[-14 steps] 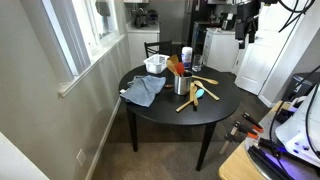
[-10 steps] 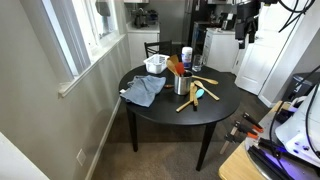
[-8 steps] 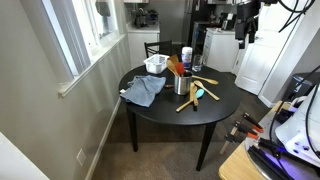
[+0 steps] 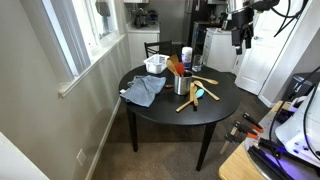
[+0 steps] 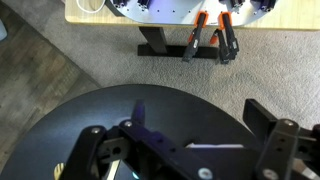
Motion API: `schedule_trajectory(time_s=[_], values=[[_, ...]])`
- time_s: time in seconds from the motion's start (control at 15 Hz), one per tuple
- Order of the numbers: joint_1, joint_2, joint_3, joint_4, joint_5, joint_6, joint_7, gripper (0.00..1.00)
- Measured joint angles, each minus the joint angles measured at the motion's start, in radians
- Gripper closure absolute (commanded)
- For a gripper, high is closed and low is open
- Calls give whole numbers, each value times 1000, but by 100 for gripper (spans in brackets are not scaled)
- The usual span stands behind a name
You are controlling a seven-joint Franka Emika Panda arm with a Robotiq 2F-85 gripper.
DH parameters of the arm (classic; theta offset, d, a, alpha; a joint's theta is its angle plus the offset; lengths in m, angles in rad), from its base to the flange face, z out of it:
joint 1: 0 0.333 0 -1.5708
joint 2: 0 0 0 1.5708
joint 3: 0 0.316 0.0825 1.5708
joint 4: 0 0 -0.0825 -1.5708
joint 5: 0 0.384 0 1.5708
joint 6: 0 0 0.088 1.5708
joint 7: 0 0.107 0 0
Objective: Pick a wooden spoon and place it in the silver cup
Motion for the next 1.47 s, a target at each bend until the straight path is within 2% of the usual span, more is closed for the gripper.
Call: schedule_trajectory(time_s=[0.27,0.47,1.07,1.27,1.47], values=[[-5,257,-48,71,1,69,-30,0],[-10,462,-80,172,2,131,-69,0],[-13,1065,-86,668,2,251,-84,0],[-18,1154,-85,786,5,234,-84,0],[-19,1162,-85,807,5,223,-84,0]])
